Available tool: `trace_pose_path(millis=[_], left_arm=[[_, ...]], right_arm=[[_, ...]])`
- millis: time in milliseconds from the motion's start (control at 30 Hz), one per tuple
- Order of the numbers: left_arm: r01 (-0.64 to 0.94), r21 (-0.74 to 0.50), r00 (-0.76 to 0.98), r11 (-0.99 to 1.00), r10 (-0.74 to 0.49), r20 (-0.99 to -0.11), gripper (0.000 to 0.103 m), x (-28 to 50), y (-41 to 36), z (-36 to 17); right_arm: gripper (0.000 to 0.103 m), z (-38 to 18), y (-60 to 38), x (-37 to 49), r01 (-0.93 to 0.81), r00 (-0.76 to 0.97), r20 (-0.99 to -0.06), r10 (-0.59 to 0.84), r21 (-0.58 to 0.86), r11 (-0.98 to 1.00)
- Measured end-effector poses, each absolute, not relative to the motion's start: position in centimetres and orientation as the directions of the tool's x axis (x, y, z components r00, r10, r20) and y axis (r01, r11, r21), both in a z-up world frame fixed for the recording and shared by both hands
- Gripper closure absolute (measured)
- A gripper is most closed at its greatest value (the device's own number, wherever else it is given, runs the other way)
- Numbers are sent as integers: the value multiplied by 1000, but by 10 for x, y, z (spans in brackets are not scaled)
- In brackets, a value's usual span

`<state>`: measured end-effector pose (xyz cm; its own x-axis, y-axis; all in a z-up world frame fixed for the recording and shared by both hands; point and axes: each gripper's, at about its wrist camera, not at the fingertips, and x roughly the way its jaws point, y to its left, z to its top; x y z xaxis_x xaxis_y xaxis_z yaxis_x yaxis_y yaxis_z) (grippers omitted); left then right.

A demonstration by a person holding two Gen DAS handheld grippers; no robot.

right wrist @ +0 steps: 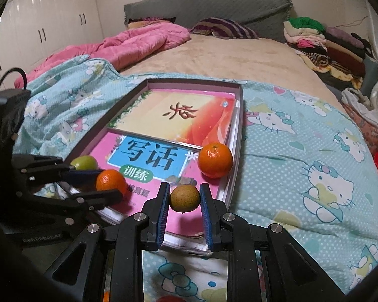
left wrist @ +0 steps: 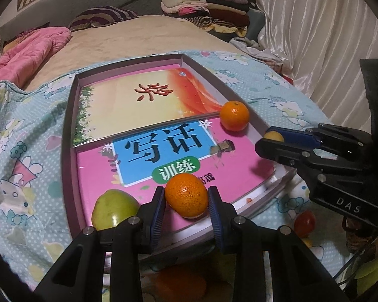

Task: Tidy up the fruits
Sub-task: 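Carry the tan fruit with the right tool while the left tool carries the orange over the tray, then lower the tan fruit onto the workbook and open the right tool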

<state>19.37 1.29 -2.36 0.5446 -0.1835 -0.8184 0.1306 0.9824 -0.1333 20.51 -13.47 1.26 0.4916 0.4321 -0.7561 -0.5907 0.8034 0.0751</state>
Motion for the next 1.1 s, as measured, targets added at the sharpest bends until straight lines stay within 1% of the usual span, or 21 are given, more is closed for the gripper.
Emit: trace_pose_path(millis=[100,233,1100], left_arm=[[113,-116,547,987,-159,-822,69,194,18,-23],[106,-117,545,987,-156,-824,69,196,24,-23],[96,-132,533,987,-163,-831,68,193,27,-23]], right_arm=[[79,10,-134,205,-593,491,-760,427,67,802],[79,6,-132,206,-594,488,-765,420,61,802],[78,-4,-127,204,-589,518,-776,360,-19,808]])
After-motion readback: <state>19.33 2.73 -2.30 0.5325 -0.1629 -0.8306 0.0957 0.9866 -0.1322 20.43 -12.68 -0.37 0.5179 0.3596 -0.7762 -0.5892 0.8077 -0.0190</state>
